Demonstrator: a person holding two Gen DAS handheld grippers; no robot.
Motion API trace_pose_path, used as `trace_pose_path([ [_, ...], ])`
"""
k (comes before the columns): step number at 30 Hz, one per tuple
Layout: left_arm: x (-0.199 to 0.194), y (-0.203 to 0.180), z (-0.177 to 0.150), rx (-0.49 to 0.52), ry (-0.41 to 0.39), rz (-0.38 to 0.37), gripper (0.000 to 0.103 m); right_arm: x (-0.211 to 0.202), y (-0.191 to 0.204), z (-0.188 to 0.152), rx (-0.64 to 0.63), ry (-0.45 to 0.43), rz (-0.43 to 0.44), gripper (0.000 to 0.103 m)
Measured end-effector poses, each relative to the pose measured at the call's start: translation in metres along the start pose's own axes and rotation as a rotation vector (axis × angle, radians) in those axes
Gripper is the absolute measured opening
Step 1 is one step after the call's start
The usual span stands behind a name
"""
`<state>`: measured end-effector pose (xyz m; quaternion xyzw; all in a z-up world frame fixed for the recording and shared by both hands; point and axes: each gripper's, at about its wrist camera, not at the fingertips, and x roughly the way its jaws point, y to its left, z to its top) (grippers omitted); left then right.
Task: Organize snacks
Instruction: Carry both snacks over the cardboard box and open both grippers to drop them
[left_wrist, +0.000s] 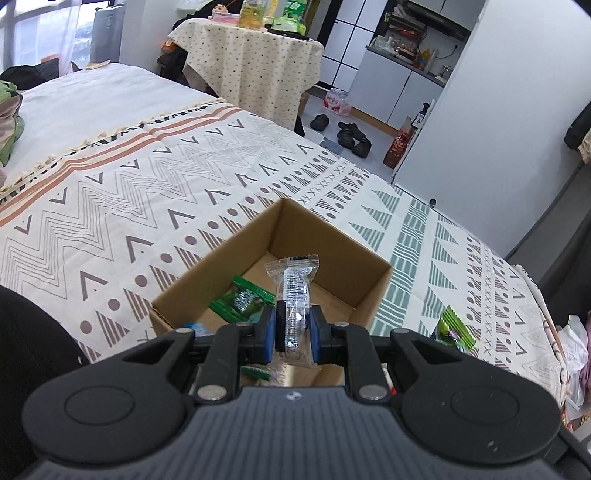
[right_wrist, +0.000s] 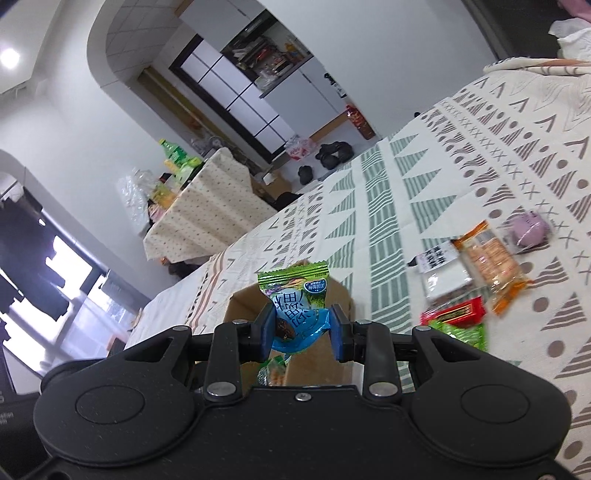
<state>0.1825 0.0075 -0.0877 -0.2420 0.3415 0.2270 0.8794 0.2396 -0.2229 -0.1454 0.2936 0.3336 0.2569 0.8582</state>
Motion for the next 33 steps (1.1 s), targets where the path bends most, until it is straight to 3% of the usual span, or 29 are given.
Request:
trace_pose_path([
  [12, 0.013, 0.038, 0.021, -0.037, 0.018, -0.031, 0.018, 0.018, 0.026, -0.011, -0.05, 0.021, -0.008, 0.03],
  [22, 0.043, 0.055, 0.03, -0.038, 0.11, -0.064, 0.019, 0.04, 0.045, -0.021, -0.101, 0.055, -0.027, 0.03],
  [27, 0.051, 0.061, 0.032, -0.028, 0.151, -0.061, 0.025, 0.05, 0.049, -0.026, -0.111, 0.072, -0.048, 0.03],
  [33, 0.05, 0.07, 0.035, -0.039, 0.161, -0.046, 0.045, 0.06, 0.056, -0.028, -0.137, 0.073, -0.065, 0.033],
])
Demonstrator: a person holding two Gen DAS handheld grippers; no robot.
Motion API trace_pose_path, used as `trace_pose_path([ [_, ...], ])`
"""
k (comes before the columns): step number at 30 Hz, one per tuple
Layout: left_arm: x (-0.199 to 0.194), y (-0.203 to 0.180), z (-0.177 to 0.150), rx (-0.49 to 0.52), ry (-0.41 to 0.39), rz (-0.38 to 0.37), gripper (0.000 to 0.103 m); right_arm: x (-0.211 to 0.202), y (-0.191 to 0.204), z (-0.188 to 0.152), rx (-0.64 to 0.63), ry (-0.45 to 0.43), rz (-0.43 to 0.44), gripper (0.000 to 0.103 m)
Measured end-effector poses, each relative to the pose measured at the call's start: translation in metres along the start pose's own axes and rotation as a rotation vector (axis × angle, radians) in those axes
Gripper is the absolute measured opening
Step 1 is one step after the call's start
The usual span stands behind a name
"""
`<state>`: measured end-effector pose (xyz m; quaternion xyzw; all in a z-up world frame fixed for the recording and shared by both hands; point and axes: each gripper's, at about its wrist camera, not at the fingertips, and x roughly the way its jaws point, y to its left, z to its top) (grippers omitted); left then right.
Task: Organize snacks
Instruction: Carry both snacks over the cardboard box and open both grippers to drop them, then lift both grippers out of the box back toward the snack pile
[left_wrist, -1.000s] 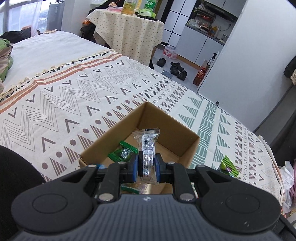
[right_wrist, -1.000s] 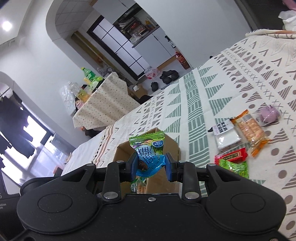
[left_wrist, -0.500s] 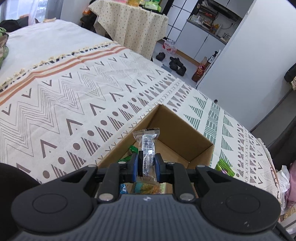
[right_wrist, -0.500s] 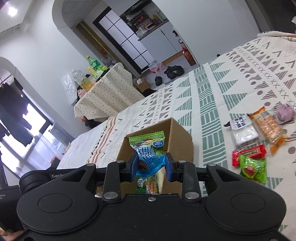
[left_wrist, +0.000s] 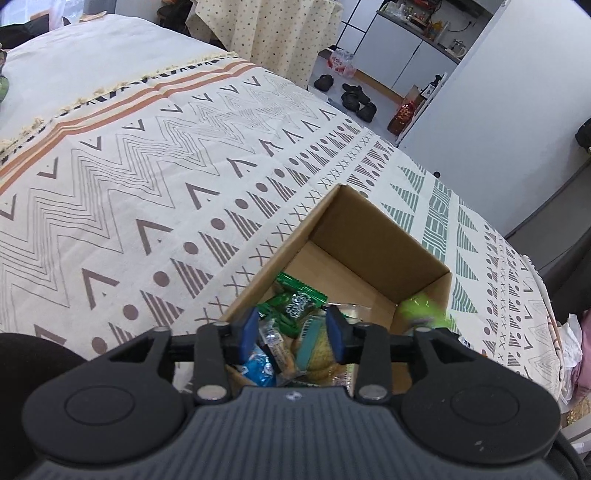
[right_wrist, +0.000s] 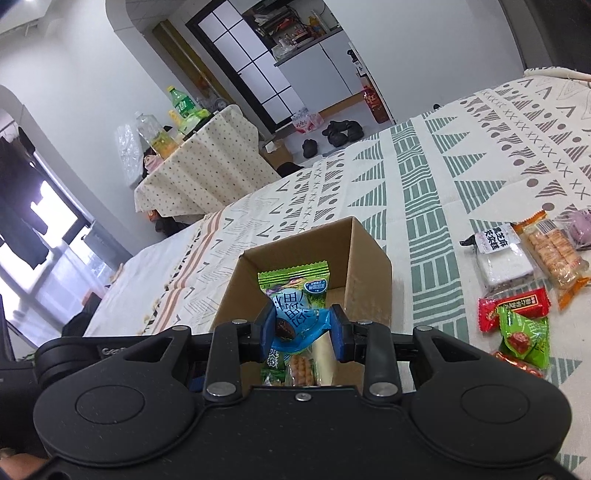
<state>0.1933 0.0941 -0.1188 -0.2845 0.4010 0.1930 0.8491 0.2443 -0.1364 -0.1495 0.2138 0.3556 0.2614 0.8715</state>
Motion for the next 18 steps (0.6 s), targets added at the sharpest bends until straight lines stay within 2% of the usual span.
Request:
trace_pose_path([
  [5, -0.007, 0.001, 0.001, 0.007, -0.011, 0.017, 0.07, 0.004, 0.005, -0.003, -0.009, 0.003, -0.015, 0.038],
  [8, -0.01, -0.001, 0.001, 0.007, -0.012, 0.022, 0.078, 0.0, 0.005, -0.004, -0.006, 0.002, -0.021, 0.041],
  [10, -0.012, -0.003, 0.0, 0.009, -0.004, 0.04, 0.081, -0.004, 0.005, -0.004, 0.001, 0.002, -0.027, 0.042],
  [16, -0.019, -0.007, -0.006, 0.013, 0.012, 0.066, 0.085, -0.017, 0.002, 0.0, 0.008, 0.008, -0.032, 0.053],
  [18, -0.022, -0.01, -0.009, 0.02, 0.004, 0.065, 0.089, -0.023, 0.0, 0.001, 0.009, 0.013, -0.036, 0.061],
])
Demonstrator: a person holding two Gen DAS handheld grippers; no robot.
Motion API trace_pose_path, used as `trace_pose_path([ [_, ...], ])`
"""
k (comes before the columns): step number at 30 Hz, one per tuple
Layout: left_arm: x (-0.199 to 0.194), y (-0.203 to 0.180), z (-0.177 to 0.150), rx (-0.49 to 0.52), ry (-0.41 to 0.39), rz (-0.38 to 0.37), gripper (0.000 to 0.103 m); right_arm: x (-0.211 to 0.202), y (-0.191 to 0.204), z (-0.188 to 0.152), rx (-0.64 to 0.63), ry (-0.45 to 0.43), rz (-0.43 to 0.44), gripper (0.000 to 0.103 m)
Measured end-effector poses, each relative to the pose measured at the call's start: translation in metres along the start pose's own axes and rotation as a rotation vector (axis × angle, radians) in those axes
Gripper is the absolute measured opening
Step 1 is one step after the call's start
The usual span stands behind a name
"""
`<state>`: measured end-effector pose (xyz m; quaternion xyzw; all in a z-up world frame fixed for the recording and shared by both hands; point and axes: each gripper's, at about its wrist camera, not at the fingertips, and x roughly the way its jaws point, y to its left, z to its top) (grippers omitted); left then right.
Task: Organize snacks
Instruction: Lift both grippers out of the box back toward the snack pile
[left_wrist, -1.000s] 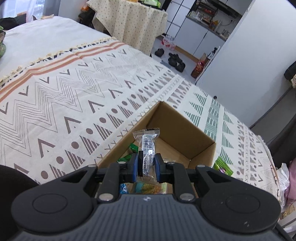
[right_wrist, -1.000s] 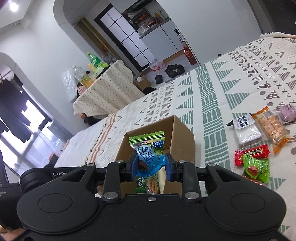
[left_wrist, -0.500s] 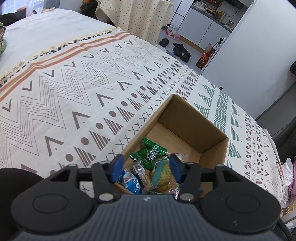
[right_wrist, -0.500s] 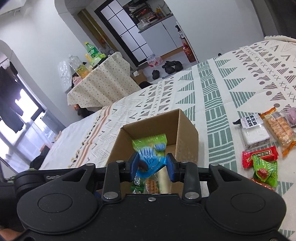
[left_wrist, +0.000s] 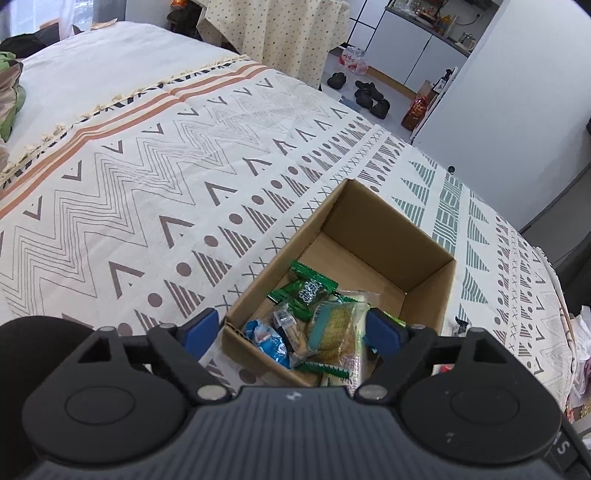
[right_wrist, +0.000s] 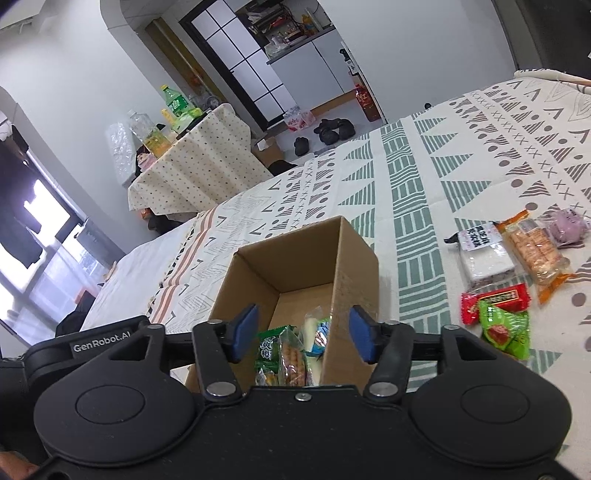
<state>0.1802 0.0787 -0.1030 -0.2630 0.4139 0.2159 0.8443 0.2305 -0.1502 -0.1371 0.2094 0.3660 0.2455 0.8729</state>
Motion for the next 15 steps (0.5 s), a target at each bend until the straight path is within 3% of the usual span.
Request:
trace_pose_path([
  [5, -0.01, -0.011, -0.009, 0.015, -0.027, -0.008, 0.103, -0.02, -0.011, 0.003, 0.008, 0.002, -0.036, 0.07],
  [9, -0.018, -0.022, -0.017, 0.01, -0.045, -0.018, 0.103, -0.038, -0.022, 0.008, 0.008, -0.001, -0.048, 0.08],
  [15, -0.027, -0.04, -0.031, 0.027, -0.064, -0.04, 0.103, -0.061, -0.038, 0.016, -0.037, 0.018, -0.092, 0.087],
])
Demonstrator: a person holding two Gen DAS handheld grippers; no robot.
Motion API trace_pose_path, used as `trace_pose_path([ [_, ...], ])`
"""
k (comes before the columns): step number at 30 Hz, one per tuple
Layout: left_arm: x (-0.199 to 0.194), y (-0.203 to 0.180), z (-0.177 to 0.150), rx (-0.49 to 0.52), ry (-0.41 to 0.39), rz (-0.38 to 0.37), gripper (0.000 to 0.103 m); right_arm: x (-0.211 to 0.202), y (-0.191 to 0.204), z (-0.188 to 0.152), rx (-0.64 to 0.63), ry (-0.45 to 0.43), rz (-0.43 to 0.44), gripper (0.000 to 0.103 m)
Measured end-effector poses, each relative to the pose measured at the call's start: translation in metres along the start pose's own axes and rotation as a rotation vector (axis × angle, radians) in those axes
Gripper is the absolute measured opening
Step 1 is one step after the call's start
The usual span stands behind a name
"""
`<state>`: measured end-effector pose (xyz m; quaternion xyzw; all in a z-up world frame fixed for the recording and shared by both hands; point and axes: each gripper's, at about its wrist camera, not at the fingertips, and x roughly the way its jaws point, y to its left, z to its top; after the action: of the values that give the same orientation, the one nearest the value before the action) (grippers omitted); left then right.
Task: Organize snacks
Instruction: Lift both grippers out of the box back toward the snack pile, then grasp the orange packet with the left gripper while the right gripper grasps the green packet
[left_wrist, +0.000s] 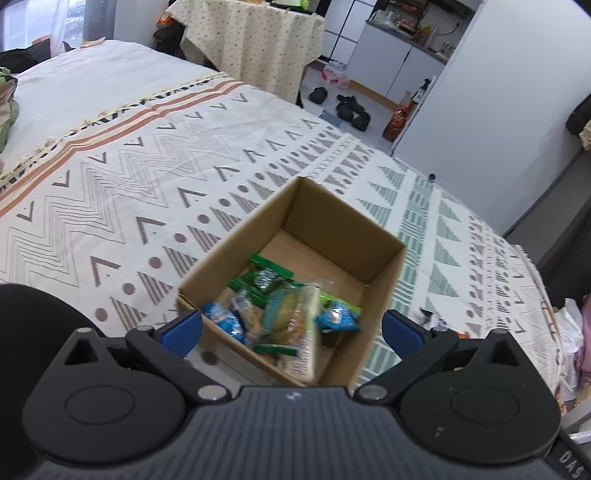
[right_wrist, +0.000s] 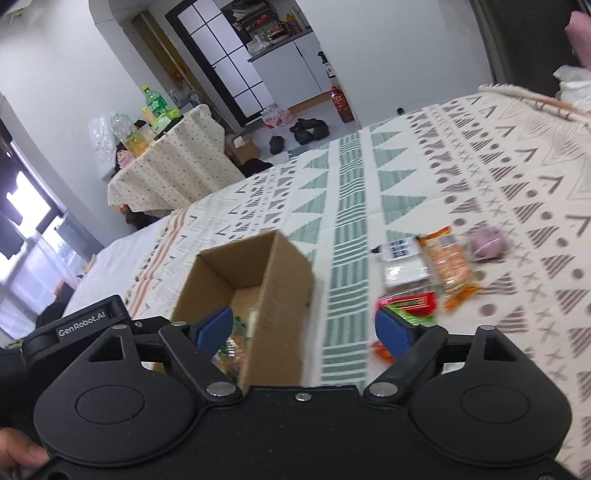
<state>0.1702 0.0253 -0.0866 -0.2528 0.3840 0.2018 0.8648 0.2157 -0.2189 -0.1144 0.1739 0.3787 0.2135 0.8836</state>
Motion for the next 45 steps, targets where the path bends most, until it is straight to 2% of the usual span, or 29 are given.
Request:
trace_pose_path([
  [6, -0.005, -0.018, -0.013, 0.032, 0.006, -0.032, 0.103, -0.014, -0.025, 0.003, -0.063, 0.018, -0.053, 0.088],
  [13, -0.008, -0.041, -0.028, 0.082, 0.038, -0.042, 0.103, -0.028, -0.046, 0.007, -0.073, 0.011, -0.044, 0.088],
  [16, -0.011, -0.049, -0.035, 0.094, 0.033, -0.043, 0.103, -0.033, -0.056, 0.008, -0.073, -0.001, -0.032, 0.092],
  [21, -0.012, -0.062, -0.044, 0.111, 0.035, -0.054, 0.103, -0.04, -0.074, 0.01, -0.052, -0.008, -0.016, 0.097],
  [27, -0.009, -0.075, -0.057, 0.125, 0.034, -0.056, 0.102, -0.042, -0.094, 0.009, 0.004, -0.011, 0.005, 0.098],
  [33, 0.004, -0.081, -0.07, 0.097, 0.058, -0.051, 0.1, -0.042, -0.111, 0.005, 0.067, -0.008, 0.024, 0.098],
  [40, 0.018, -0.091, -0.081, 0.091, 0.076, -0.058, 0.084, -0.033, -0.13, 0.004, 0.178, 0.018, 0.046, 0.095],
  [45, 0.034, -0.093, -0.087, 0.078, 0.105, -0.064, 0.073, -0.019, -0.138, 0.001, 0.234, 0.066, 0.07, 0.087],
])
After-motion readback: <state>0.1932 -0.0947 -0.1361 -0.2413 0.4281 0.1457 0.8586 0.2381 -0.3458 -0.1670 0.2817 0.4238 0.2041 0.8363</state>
